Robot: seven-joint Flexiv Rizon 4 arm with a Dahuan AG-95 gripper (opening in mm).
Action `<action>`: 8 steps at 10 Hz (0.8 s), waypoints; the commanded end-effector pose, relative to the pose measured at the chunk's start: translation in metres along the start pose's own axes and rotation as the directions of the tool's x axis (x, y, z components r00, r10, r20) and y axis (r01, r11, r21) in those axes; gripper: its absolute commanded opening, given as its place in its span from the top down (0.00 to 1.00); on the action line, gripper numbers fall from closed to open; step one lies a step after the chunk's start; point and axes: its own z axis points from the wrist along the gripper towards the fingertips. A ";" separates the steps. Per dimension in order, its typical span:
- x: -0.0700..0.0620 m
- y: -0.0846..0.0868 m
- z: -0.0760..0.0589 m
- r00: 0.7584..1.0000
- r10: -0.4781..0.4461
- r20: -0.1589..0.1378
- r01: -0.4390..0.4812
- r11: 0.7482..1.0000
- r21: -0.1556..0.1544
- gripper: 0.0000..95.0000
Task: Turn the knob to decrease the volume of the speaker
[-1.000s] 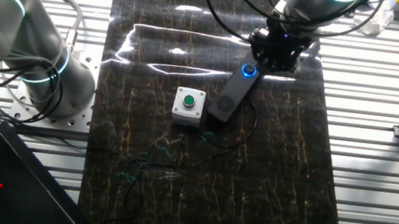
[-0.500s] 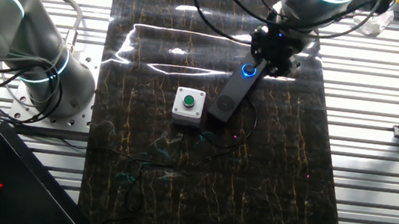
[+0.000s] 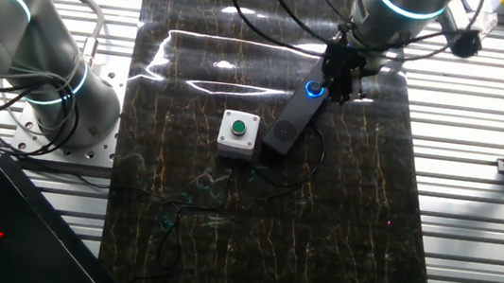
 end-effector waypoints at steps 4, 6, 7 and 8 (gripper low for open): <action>-0.001 0.001 0.011 0.984 0.178 0.007 -0.178 0.984 0.009 0.80; -0.001 0.001 0.011 0.988 0.156 0.005 -0.156 0.987 0.030 0.80; -0.001 0.001 0.011 0.990 0.140 0.006 -0.140 0.990 0.029 0.80; -0.001 0.001 0.011 0.991 0.132 0.003 -0.132 0.991 0.025 0.80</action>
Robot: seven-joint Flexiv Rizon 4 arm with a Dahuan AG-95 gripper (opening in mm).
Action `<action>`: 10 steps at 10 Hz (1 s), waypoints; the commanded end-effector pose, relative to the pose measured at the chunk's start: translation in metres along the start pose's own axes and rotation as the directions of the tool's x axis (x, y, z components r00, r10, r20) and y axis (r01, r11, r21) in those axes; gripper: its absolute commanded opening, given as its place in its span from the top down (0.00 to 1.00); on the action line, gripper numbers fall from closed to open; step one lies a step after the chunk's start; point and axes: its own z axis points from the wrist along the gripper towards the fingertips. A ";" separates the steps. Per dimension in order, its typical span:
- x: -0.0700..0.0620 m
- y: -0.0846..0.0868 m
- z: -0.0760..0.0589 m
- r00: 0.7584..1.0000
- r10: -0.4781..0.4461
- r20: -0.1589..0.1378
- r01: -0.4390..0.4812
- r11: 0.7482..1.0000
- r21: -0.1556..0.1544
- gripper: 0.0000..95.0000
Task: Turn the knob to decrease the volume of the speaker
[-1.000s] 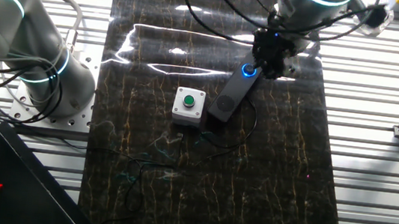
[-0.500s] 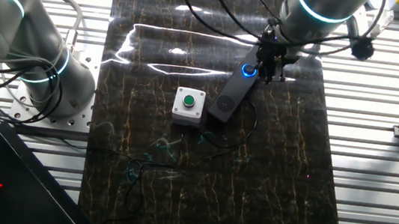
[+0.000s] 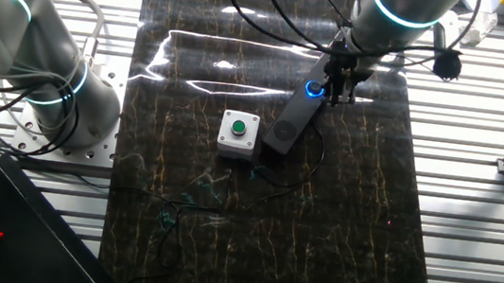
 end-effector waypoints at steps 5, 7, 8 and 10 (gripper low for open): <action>0.000 -0.001 0.000 0.997 -0.083 -0.005 0.083 0.996 -0.011 0.80; 0.002 0.002 0.001 0.997 -0.083 -0.004 0.083 0.996 -0.011 0.60; 0.006 0.005 0.003 0.996 -0.090 -0.001 0.090 0.996 -0.009 0.60; 0.014 0.013 0.007 0.996 -0.089 0.007 0.089 0.996 -0.008 0.60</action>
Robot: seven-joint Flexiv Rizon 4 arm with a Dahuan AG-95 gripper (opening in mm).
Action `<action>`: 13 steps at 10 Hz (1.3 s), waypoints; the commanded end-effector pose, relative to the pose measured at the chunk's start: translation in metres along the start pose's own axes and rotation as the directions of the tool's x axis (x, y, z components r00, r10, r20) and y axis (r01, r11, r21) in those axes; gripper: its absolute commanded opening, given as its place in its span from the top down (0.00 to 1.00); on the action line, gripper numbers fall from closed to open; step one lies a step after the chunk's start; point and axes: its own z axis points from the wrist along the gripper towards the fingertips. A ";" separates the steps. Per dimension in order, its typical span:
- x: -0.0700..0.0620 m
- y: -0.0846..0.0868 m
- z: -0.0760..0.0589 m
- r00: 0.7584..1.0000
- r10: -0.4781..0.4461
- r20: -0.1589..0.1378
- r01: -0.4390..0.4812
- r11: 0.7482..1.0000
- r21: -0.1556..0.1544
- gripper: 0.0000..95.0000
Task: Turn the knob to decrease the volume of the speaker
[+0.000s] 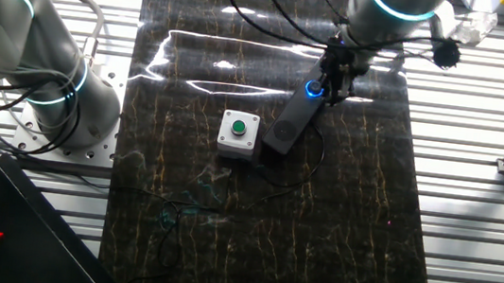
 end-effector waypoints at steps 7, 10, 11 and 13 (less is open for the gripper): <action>0.010 0.010 0.010 1.000 -0.002 0.007 0.002 1.000 -0.004 0.60; 0.011 0.012 0.014 1.000 0.000 0.008 0.000 1.000 -0.005 0.60; 0.011 0.012 0.016 1.000 0.001 0.008 -0.001 1.000 -0.006 0.60; 0.011 0.013 0.017 1.000 0.002 0.008 -0.002 1.000 -0.006 0.60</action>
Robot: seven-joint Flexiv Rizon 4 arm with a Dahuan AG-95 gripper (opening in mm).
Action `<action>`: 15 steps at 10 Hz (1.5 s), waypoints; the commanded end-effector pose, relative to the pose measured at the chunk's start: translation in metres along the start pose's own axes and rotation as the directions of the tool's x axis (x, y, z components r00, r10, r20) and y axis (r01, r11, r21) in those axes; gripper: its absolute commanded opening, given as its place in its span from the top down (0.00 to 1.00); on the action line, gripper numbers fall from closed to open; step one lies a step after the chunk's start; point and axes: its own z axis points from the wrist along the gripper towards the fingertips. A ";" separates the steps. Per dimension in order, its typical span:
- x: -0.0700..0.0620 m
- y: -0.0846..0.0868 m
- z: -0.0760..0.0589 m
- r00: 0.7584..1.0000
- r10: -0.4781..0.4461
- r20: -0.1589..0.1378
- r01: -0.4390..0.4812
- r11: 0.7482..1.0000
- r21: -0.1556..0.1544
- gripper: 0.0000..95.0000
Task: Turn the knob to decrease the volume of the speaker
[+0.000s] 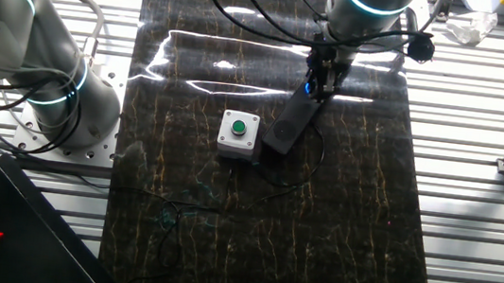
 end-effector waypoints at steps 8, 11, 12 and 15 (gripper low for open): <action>-0.001 0.002 0.008 1.000 0.003 0.008 -0.003 1.000 0.009 0.60; -0.001 0.002 0.009 1.000 0.003 0.011 -0.003 1.000 0.011 0.80; 0.000 0.002 0.009 1.000 0.002 0.009 -0.002 1.000 0.015 0.80; 0.000 0.001 0.010 1.000 -0.017 0.011 0.017 1.000 0.014 0.80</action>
